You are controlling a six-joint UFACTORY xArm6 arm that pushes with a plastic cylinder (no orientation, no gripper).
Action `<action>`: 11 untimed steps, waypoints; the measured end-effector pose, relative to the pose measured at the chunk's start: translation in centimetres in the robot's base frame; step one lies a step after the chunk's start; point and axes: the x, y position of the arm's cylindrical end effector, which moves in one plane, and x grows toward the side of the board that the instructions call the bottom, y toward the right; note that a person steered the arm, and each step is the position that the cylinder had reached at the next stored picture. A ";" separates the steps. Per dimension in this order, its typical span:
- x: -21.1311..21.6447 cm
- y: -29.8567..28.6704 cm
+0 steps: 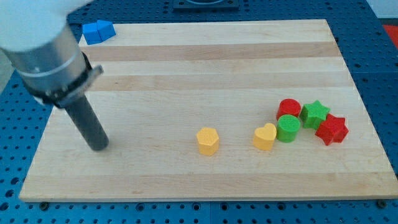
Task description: Move the yellow hexagon towards the center
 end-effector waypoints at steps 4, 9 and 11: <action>6.7 17.0; -1.1 17.0; -7.5 20.5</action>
